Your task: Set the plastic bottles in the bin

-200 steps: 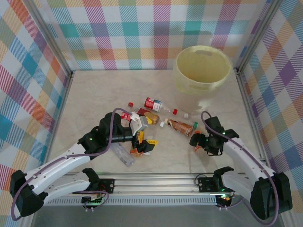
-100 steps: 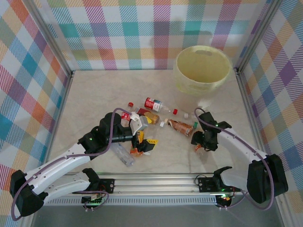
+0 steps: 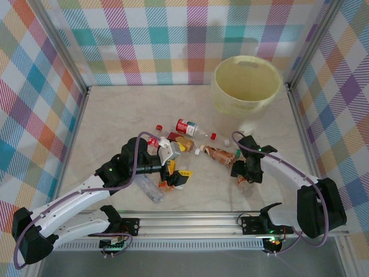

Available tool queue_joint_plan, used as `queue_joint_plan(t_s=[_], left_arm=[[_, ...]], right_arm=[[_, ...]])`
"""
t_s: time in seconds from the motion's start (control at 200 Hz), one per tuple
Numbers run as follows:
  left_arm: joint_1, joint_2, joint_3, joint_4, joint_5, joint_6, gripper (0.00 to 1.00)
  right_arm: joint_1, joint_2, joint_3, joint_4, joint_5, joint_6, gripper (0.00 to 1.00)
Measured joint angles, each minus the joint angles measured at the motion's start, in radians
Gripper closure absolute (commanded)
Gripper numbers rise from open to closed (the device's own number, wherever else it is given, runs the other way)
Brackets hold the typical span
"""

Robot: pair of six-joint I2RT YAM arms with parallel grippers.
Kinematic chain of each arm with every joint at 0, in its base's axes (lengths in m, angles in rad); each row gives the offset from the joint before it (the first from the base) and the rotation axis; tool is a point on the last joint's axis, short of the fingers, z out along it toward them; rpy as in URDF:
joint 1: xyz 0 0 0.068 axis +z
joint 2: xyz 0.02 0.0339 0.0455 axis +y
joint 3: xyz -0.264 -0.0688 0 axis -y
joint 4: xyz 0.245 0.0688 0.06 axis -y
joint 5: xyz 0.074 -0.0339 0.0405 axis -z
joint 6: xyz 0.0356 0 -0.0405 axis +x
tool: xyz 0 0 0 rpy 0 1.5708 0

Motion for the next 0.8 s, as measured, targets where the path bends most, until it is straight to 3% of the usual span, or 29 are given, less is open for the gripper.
queue_joint_plan(t_s=[0.575, 0.8], left_arm=[[-0.001, 0.000, 0.000, -0.022, 0.000, 0.000, 0.00], [-0.008, 0.000, 0.000, -0.022, -0.003, -0.001, 0.00]], right_arm=[[0.037, 0.029, 0.010, 0.001, 0.036, -0.003, 0.45], [0.053, -0.032, 0.011, -0.004, 0.037, -0.006, 0.46]])
